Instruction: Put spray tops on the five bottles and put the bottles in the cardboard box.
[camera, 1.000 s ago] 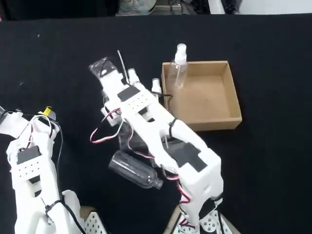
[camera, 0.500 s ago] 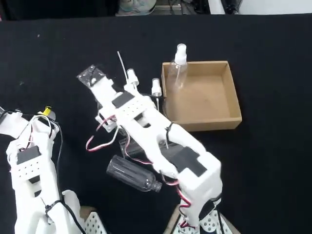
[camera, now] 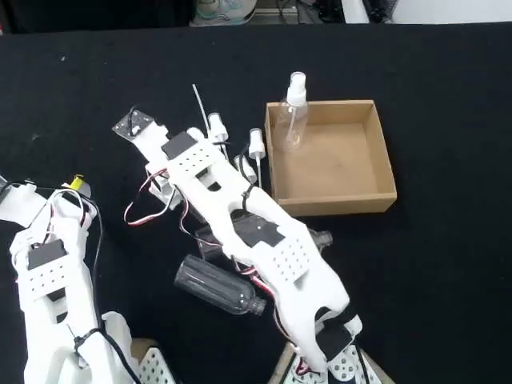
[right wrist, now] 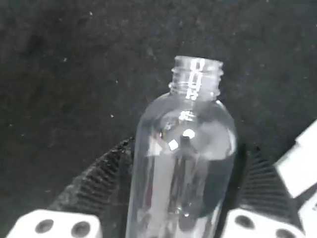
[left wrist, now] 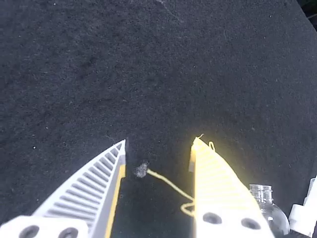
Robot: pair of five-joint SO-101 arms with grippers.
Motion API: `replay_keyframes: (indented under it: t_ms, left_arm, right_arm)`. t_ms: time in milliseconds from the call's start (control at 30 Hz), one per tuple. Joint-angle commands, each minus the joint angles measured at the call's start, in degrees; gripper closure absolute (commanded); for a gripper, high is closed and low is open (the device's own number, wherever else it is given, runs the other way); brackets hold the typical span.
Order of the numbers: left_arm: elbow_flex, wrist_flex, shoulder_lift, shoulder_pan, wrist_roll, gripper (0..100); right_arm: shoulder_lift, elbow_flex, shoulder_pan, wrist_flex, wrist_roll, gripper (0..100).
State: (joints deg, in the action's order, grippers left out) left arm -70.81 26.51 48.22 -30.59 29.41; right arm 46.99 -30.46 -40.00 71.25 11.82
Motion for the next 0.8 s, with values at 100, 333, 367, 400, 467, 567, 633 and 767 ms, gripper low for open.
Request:
replay_keyframes:
  t_ms: [100,333,367,400,467,567,633,767]
  left_arm:
    - [2.33,-0.79,0.97,-0.57,0.70,79]
    - [2.33,-0.97,0.97,-0.48,0.70,79]
    - [2.33,-0.88,0.97,-0.48,0.70,79]
    - [2.33,-0.79,0.97,-0.48,0.70,79]
    - [2.33,-0.79,0.97,-0.48,0.70,79]
    - [2.33,-0.79,0.97,-0.40,0.70,79]
    - [2.33,-0.79,0.97,-0.22,0.70,79]
    - [2.33,-0.79,0.97,-0.04,0.70,79]
  right_arm:
    - [-1.80,-6.64,0.00,2.99,0.09,99.2]
    - [-16.04,-3.91,-0.26,9.58,-3.52,98.7]
    - [-18.86,-1.98,-0.35,9.76,-3.60,98.7]
    - [-21.93,0.84,-0.35,9.49,-4.31,98.7]
    - [-28.62,7.43,-0.35,8.18,-4.75,98.7]
    - [-39.60,20.88,0.00,4.22,-5.01,98.7]
    - [-47.52,30.73,0.35,0.97,-5.01,98.7]
    - [-64.75,46.99,2.46,-1.32,-5.10,98.7]
